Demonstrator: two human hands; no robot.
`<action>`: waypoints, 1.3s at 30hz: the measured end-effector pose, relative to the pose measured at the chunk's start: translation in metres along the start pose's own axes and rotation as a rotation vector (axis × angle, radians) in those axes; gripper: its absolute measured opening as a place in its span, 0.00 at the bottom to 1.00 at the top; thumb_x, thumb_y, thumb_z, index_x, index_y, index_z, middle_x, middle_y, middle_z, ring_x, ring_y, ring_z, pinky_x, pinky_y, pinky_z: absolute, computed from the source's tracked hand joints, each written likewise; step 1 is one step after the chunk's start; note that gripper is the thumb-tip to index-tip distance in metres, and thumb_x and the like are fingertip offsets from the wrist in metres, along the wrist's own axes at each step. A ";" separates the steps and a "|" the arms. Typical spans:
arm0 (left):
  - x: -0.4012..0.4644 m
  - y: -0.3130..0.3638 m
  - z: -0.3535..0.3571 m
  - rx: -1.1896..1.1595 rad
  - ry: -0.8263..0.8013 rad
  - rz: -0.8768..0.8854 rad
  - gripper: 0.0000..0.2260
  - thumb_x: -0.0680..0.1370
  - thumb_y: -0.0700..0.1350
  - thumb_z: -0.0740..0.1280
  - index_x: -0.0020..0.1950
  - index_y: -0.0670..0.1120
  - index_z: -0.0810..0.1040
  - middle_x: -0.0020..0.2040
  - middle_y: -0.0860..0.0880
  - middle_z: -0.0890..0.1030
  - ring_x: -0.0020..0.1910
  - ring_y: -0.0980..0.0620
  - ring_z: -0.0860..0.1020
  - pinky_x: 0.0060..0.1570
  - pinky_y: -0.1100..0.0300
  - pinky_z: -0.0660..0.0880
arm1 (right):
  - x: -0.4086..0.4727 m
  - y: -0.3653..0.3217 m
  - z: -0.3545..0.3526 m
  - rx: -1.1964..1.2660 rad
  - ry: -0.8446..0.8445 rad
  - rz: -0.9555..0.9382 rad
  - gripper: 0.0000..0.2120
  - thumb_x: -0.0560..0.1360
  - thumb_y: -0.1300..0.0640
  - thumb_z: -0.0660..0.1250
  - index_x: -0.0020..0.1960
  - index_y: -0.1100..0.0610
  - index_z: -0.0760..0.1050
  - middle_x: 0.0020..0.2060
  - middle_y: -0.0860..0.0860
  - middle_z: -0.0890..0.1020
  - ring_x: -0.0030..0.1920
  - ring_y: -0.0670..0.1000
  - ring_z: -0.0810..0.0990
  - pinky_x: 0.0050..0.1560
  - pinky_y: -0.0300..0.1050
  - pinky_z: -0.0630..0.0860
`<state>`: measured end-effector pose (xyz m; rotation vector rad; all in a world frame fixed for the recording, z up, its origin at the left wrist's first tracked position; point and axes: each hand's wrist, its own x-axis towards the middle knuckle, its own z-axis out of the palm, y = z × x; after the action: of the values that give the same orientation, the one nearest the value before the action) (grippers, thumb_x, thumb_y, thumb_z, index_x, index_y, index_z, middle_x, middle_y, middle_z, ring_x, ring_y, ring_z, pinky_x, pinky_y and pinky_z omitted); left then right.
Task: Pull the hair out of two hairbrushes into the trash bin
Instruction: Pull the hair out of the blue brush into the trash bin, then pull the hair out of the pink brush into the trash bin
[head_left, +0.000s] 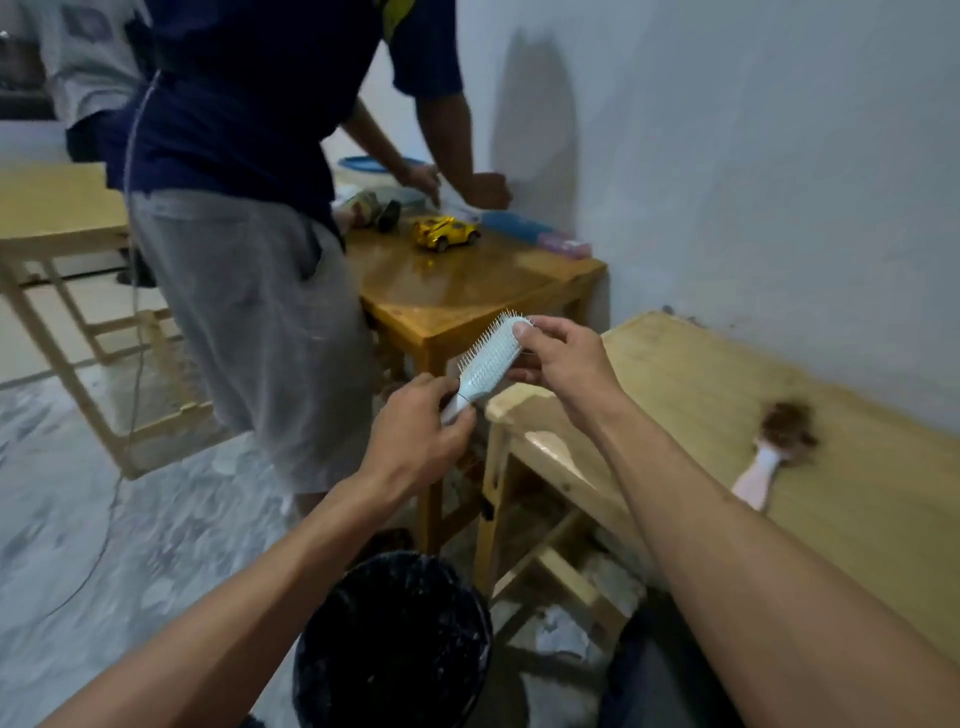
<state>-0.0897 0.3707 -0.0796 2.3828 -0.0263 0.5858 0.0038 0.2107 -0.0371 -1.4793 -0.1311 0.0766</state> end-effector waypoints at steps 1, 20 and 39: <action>0.010 0.013 0.007 -0.003 -0.006 0.027 0.15 0.79 0.48 0.69 0.61 0.43 0.85 0.47 0.46 0.81 0.43 0.48 0.78 0.40 0.53 0.73 | 0.005 -0.010 -0.015 -0.008 0.031 -0.003 0.15 0.80 0.61 0.69 0.64 0.67 0.75 0.54 0.63 0.84 0.46 0.57 0.86 0.42 0.46 0.86; 0.110 0.163 0.202 0.050 -0.376 0.053 0.14 0.80 0.48 0.68 0.51 0.38 0.85 0.48 0.42 0.82 0.43 0.43 0.80 0.33 0.55 0.68 | 0.079 -0.038 -0.255 -0.921 0.370 0.264 0.15 0.75 0.49 0.70 0.48 0.62 0.81 0.41 0.55 0.81 0.41 0.55 0.79 0.36 0.43 0.72; 0.090 0.181 0.196 0.068 -0.322 0.126 0.21 0.78 0.57 0.72 0.61 0.42 0.81 0.58 0.44 0.80 0.50 0.46 0.78 0.44 0.52 0.76 | 0.065 -0.041 -0.286 -1.057 0.344 0.306 0.22 0.79 0.45 0.67 0.58 0.65 0.79 0.56 0.60 0.83 0.55 0.60 0.82 0.56 0.50 0.79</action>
<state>0.0398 0.1211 -0.0623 2.5314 -0.3039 0.2582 0.1053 -0.0671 -0.0184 -2.5316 0.4003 -0.0093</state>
